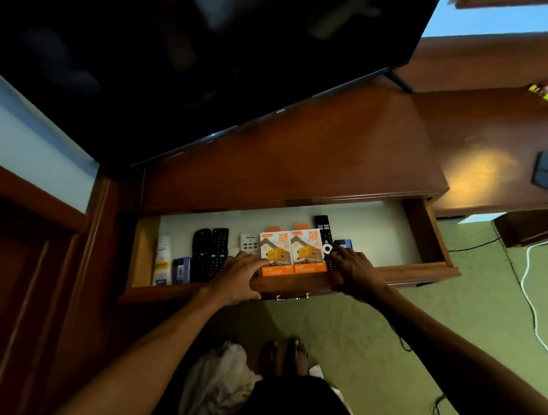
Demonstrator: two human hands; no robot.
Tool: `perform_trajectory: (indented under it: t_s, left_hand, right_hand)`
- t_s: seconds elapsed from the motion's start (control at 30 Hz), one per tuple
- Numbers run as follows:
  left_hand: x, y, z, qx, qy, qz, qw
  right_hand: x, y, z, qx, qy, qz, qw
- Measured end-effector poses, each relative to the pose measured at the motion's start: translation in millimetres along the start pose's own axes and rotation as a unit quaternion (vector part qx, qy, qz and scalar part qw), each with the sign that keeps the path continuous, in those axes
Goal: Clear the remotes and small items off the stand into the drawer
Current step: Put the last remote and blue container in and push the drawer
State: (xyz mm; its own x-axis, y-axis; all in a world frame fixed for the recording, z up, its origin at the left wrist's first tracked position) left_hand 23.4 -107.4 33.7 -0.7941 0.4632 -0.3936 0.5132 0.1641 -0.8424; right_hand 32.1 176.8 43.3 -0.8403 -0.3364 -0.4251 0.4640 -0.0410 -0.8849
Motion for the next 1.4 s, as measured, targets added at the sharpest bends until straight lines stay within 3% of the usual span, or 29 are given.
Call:
perform_trajectory:
  t_s: [0.13,0.33,0.5,0.7,1.07,1.3,1.4]
  left_hand:
    - [6.2,-11.6,-1.8,0.059,0.018,-0.006,0.998]
    - [20.3,-23.7,7.3,0.065,-0.005,-0.063,0.996]
    - [46.8,-48.2,13.7,0.119,-0.028,-0.112,0.986]
    - [86.1,-75.7,23.6,0.149,-0.096,-0.127,0.976]
    - [129.0,-98.1,43.1,0.114,-0.108,-0.096,0.983]
    - [135.6,-98.2,34.9,0.115,-0.122,-0.116,0.979]
    - [134.3,-109.9,27.9,0.069,-0.127,-0.106,0.984]
  right_hand:
    - [7.0,-13.3,-1.2,-0.09,-0.048,-0.002,0.995]
    - [26.1,-27.4,-2.6,-0.116,-0.06,-0.052,0.99]
    - [56.7,-45.1,-8.1,-0.109,-0.017,-0.107,0.988]
    - [100.0,-64.7,-20.0,-0.111,0.019,-0.097,0.989]
    - [150.6,-87.1,-29.7,-0.056,-0.003,-0.08,0.995]
    - [157.9,-92.2,-26.3,-0.022,-0.003,-0.185,0.983]
    - [157.9,-96.8,-28.5,0.014,0.0,-0.17,0.985]
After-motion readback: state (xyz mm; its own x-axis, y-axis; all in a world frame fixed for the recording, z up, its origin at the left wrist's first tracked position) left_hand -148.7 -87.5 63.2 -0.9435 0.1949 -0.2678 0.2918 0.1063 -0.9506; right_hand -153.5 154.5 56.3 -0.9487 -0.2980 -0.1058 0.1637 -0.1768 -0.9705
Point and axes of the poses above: each hand's wrist, its own x-axis towards the middle knuckle, its own y-axis out of the palm, z = x × y, the point moved 3 cm from there along x, towards the middle knuckle, and after that the axes turned 2 degrees about -z, right-handed, at the moved point
